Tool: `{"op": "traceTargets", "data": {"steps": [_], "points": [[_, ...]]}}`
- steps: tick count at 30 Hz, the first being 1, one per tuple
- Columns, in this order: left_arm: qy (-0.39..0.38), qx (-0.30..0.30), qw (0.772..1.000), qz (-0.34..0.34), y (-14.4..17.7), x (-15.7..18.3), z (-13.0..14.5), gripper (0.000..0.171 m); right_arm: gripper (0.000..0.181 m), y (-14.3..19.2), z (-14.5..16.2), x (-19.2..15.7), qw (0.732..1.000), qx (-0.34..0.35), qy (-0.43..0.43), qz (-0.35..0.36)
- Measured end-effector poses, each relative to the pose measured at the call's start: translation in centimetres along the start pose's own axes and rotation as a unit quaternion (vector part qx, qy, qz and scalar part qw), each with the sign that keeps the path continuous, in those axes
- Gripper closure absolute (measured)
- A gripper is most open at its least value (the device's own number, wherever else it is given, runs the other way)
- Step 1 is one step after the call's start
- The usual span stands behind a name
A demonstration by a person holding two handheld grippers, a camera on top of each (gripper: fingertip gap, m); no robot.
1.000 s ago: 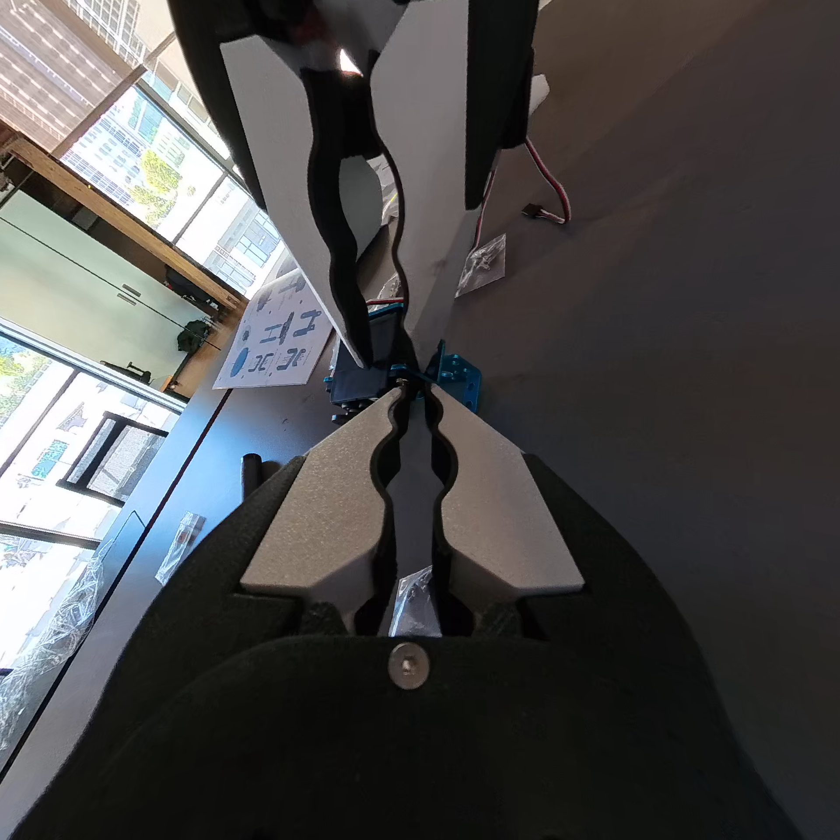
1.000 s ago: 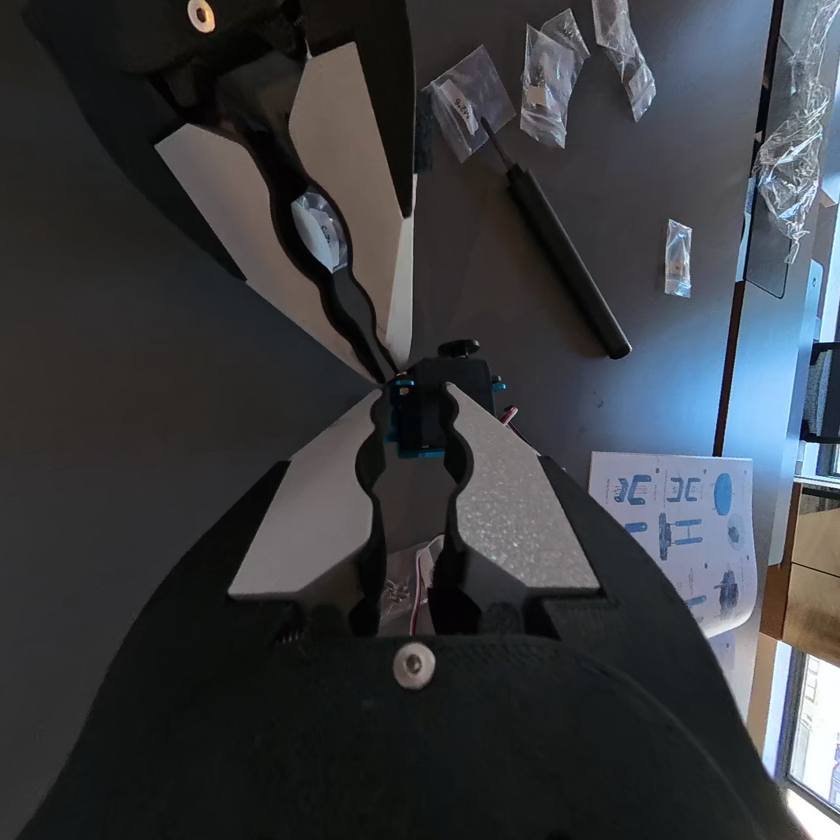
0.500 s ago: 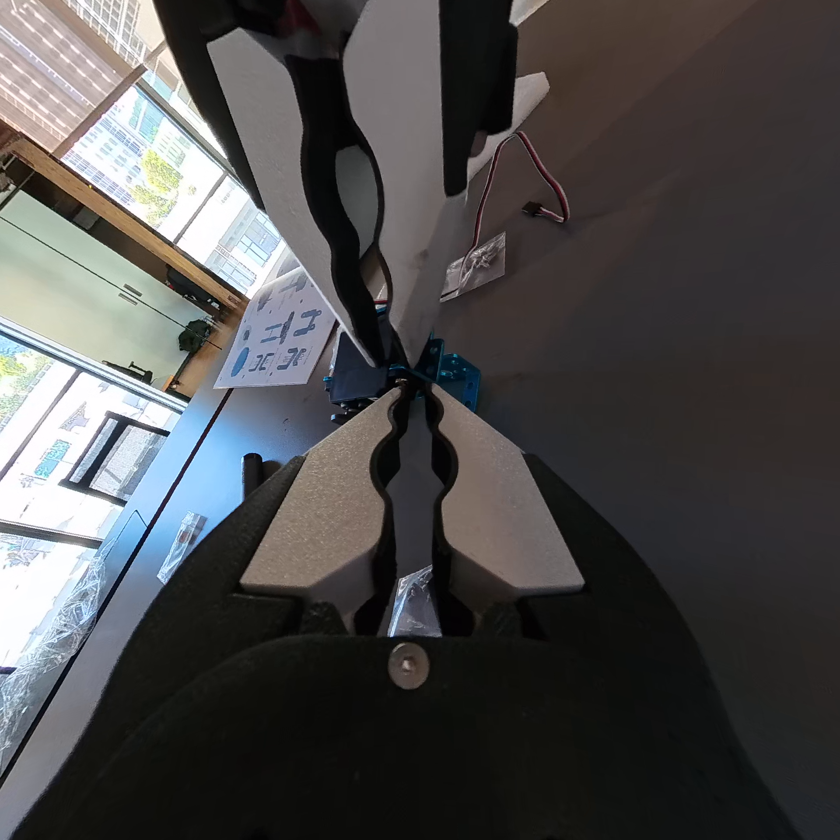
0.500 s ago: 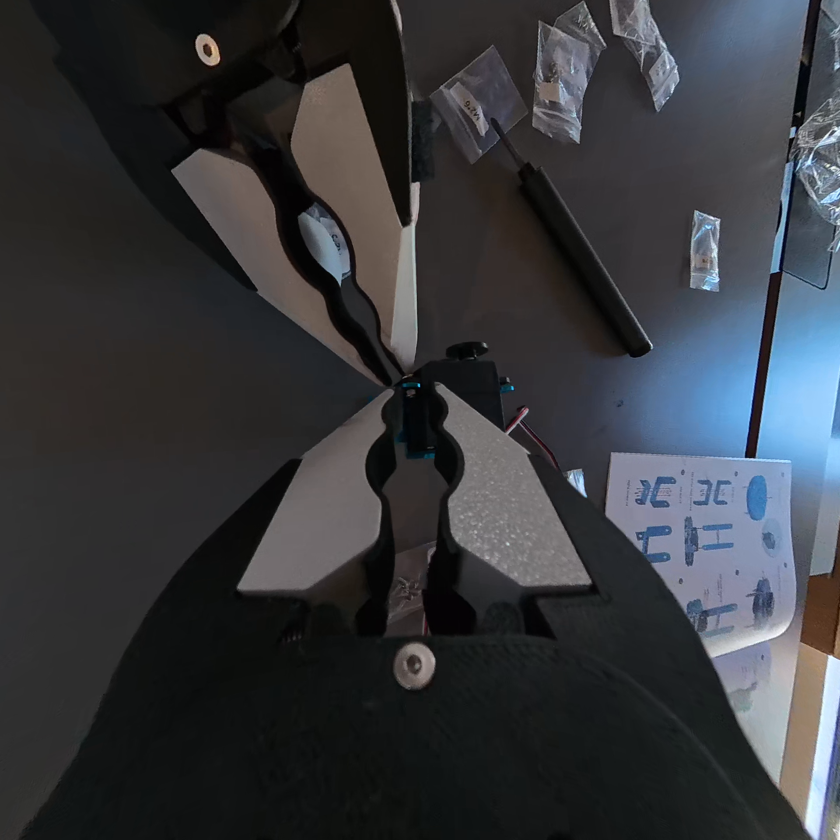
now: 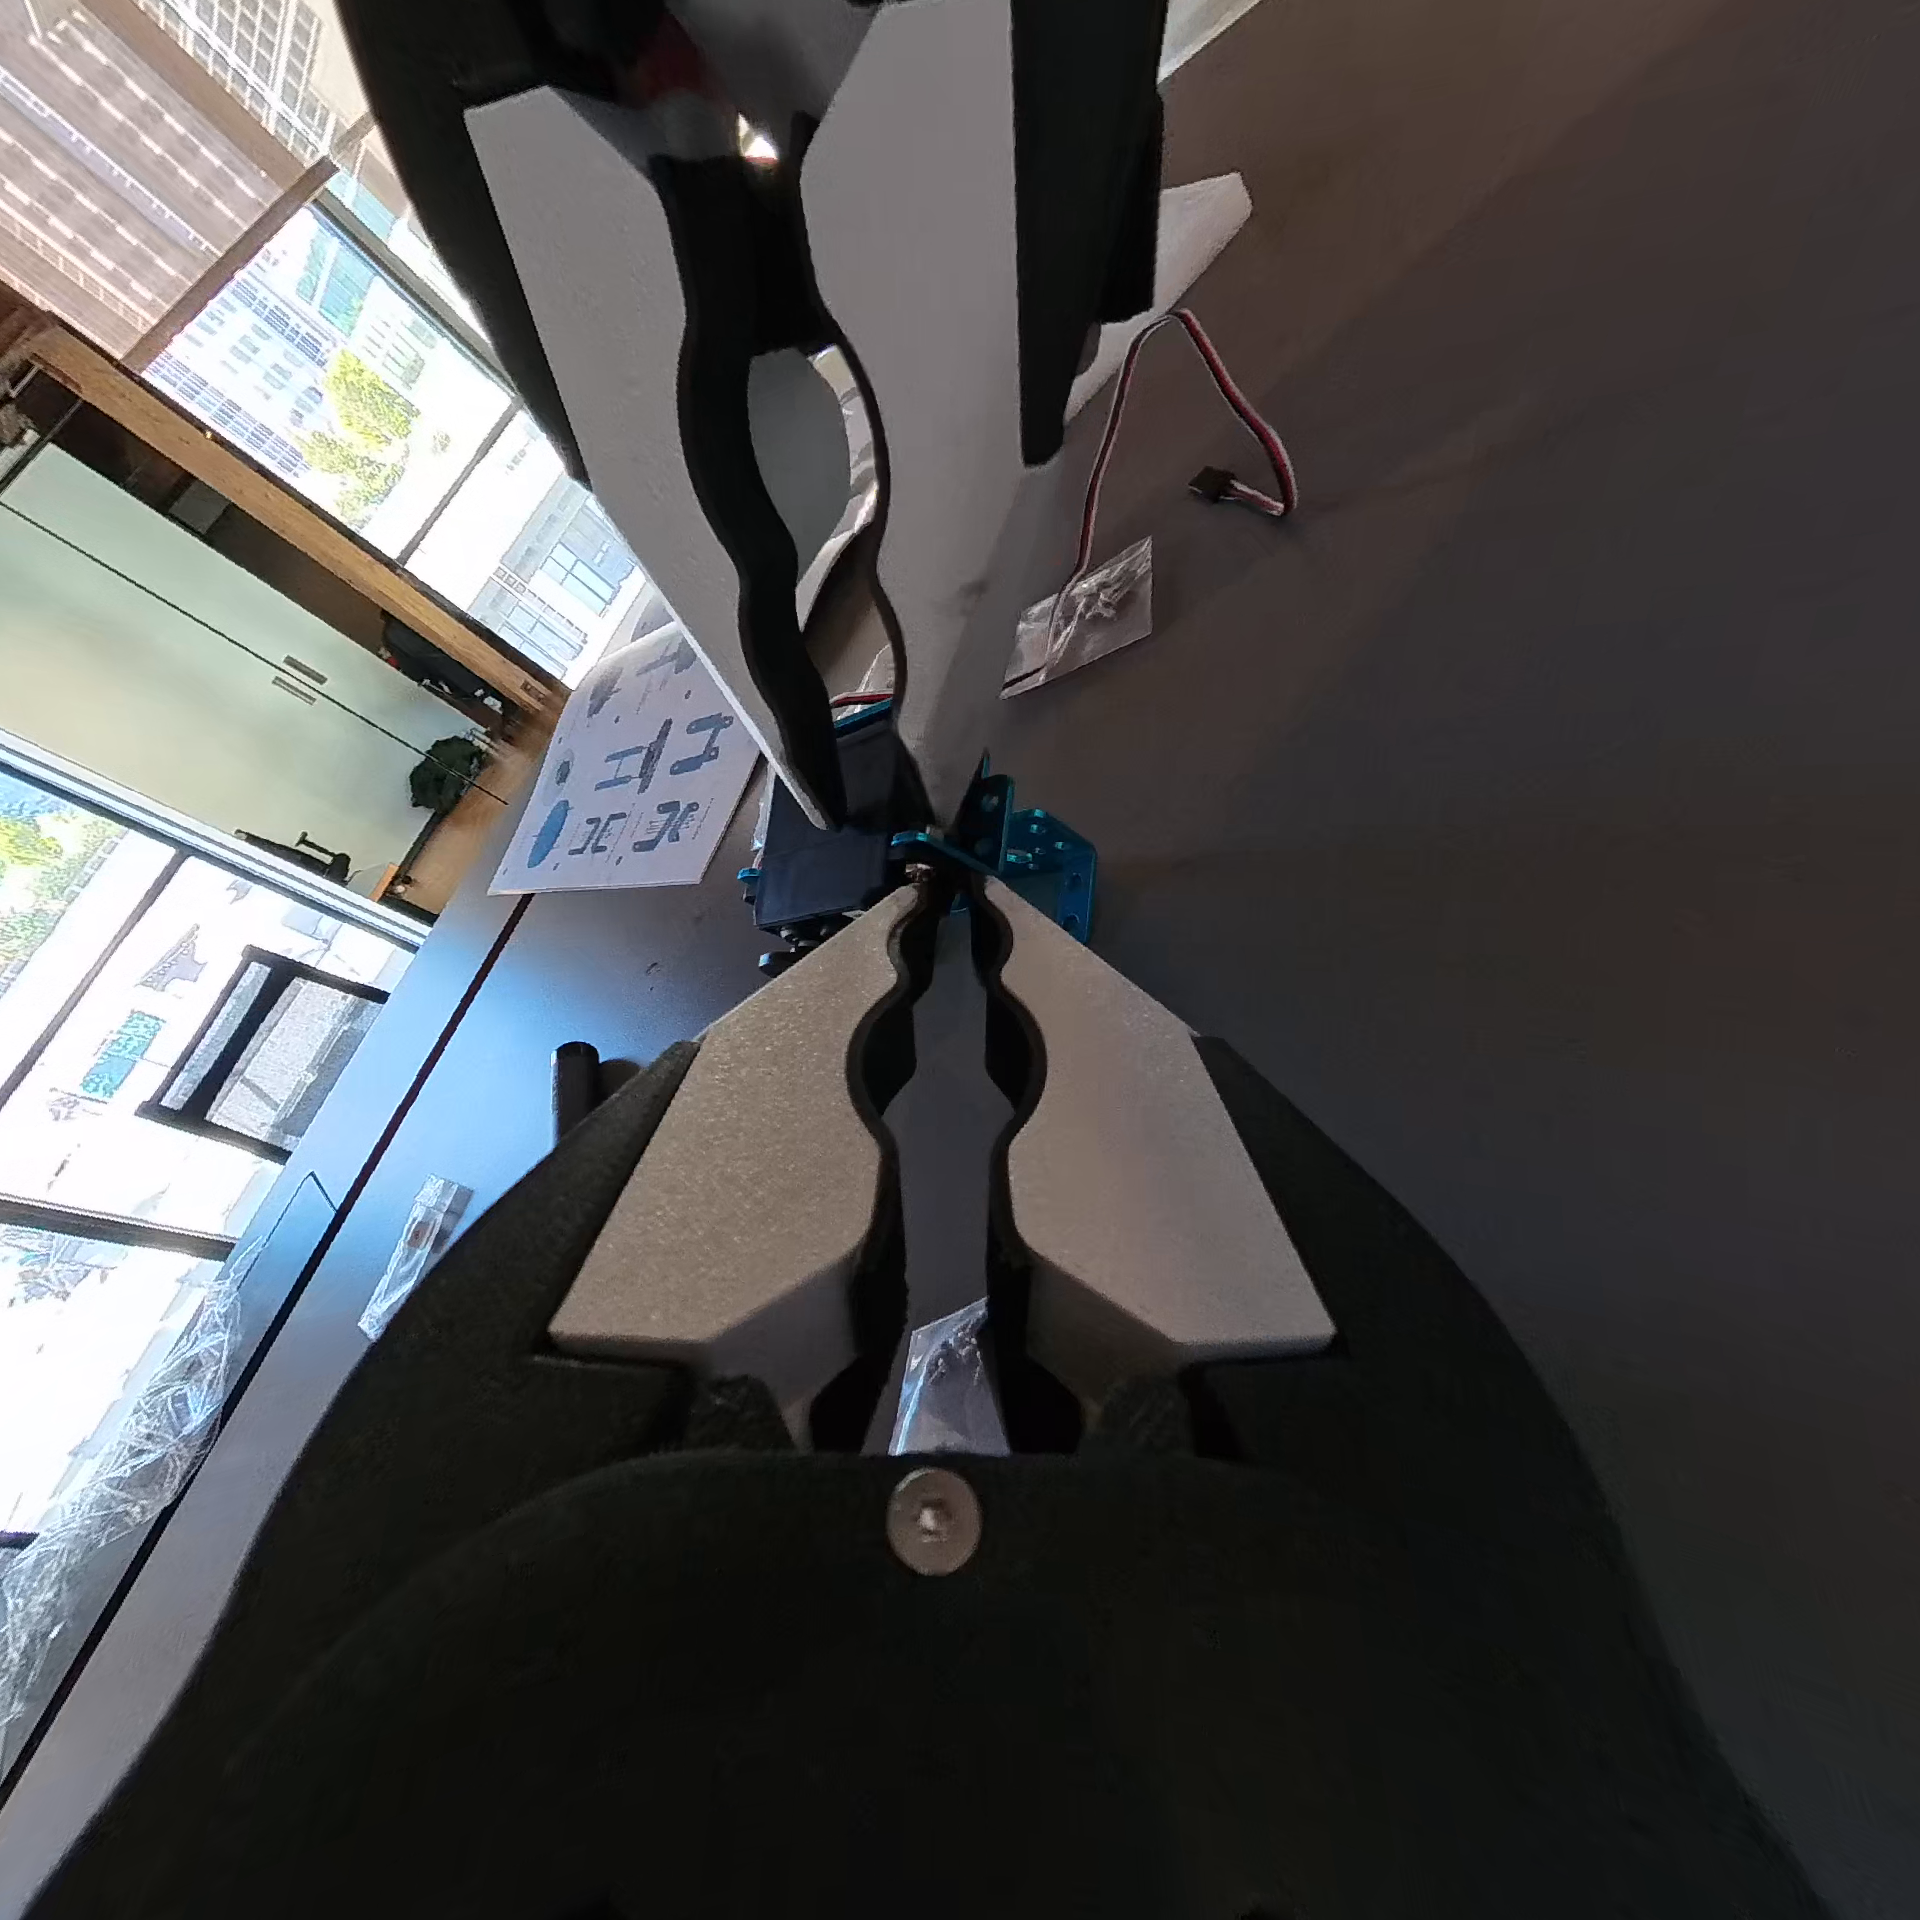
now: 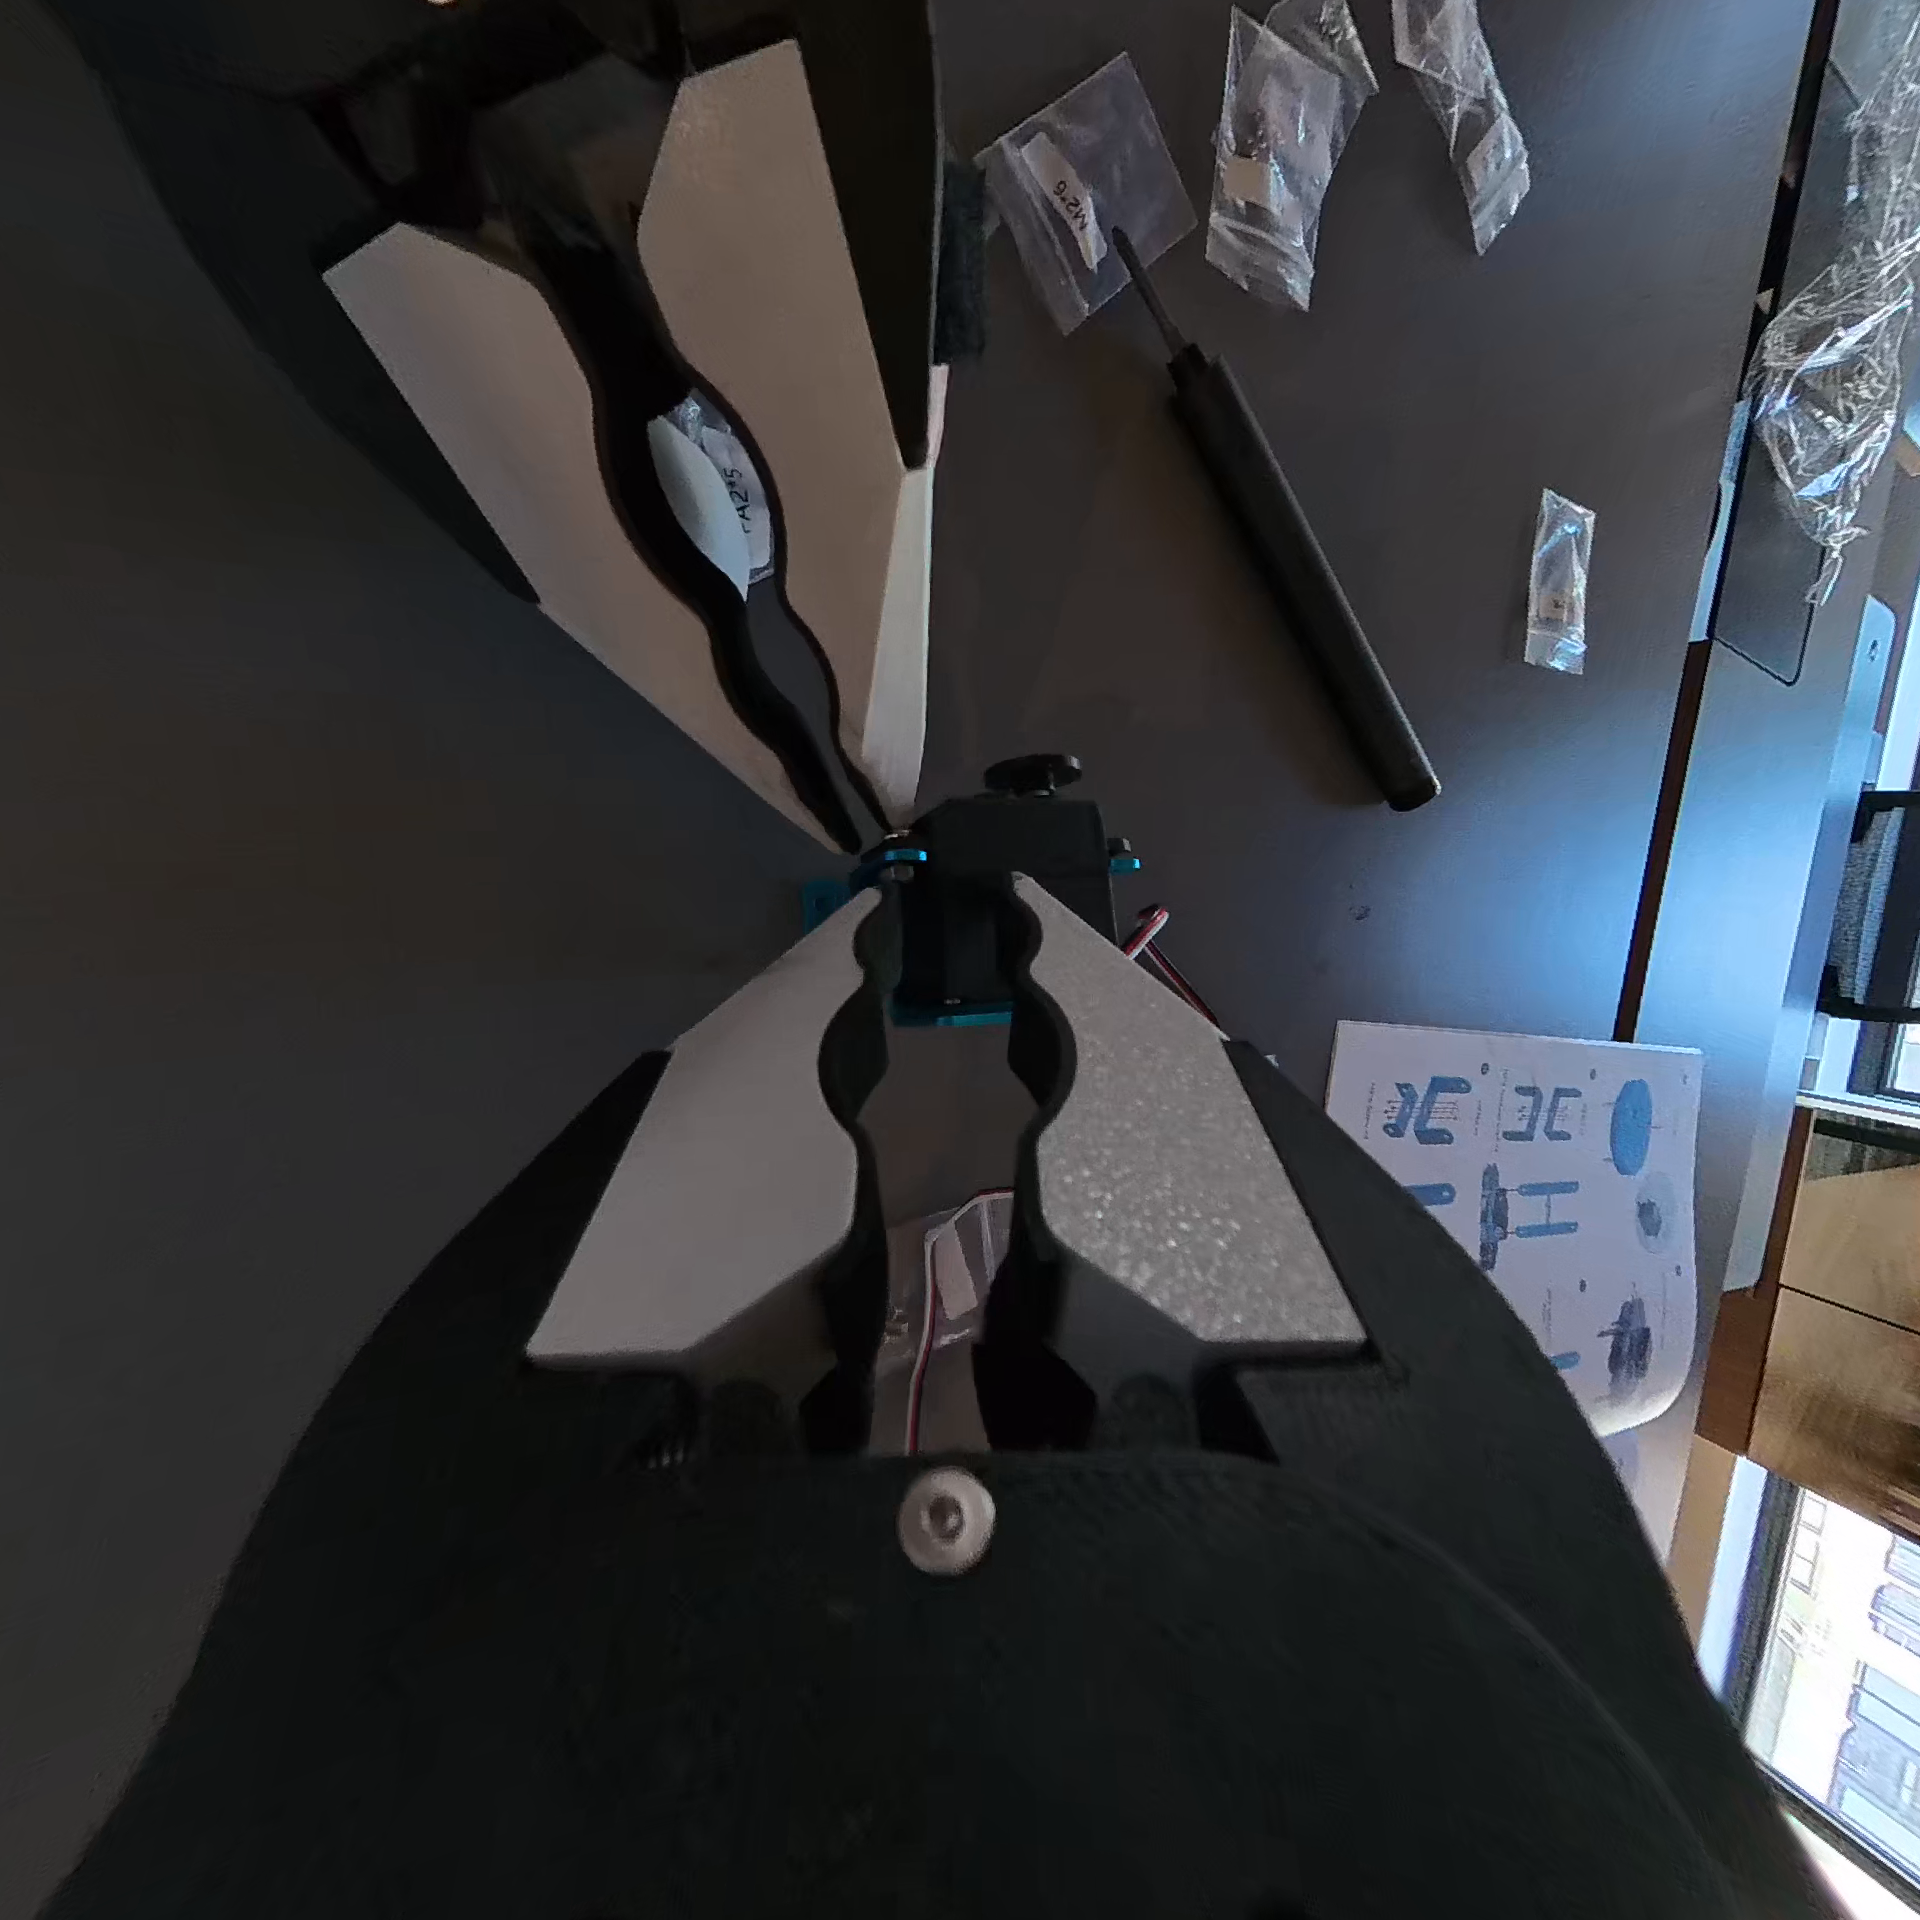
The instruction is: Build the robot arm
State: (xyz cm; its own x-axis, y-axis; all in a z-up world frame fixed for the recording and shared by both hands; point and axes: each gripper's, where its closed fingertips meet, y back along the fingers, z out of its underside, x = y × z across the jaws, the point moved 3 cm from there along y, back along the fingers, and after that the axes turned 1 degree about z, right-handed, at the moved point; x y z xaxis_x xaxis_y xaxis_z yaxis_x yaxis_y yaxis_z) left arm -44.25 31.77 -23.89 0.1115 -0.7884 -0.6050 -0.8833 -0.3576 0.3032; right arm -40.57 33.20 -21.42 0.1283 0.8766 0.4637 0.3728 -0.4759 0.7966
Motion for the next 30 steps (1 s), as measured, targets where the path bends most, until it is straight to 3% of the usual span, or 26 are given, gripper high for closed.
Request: {"op": "traceTargets", "data": {"steps": [10,16,21,25,30], "points": [[0.001,0.001,1.000,0.000,0.03,0.00,0.02,0.167,0.157,0.04,-0.11,-0.18,1.000,-0.006,-0.011,-0.018],[0.001,0.001,1.000,0.000,0.06,-0.01,0.06,0.167,0.164,0.08,-0.29,-0.21,1.000,-0.003,-0.021,-0.020],[0.000,0.001,1.000,0.001,0.09,0.05,0.03,0.167,0.181,0.41,-0.48,-0.17,0.999,0.007,-0.030,-0.037],[0.000,0.001,1.000,0.002,0.12,0.07,0.08,0.167,0.155,0.30,-0.03,-0.04,1.000,-0.005,-0.014,-0.025],[0.000,0.000,1.000,0.002,0.13,0.08,0.12,0.167,0.151,-0.02,-0.06,-0.17,1.000,-0.004,-0.012,-0.021]]}}
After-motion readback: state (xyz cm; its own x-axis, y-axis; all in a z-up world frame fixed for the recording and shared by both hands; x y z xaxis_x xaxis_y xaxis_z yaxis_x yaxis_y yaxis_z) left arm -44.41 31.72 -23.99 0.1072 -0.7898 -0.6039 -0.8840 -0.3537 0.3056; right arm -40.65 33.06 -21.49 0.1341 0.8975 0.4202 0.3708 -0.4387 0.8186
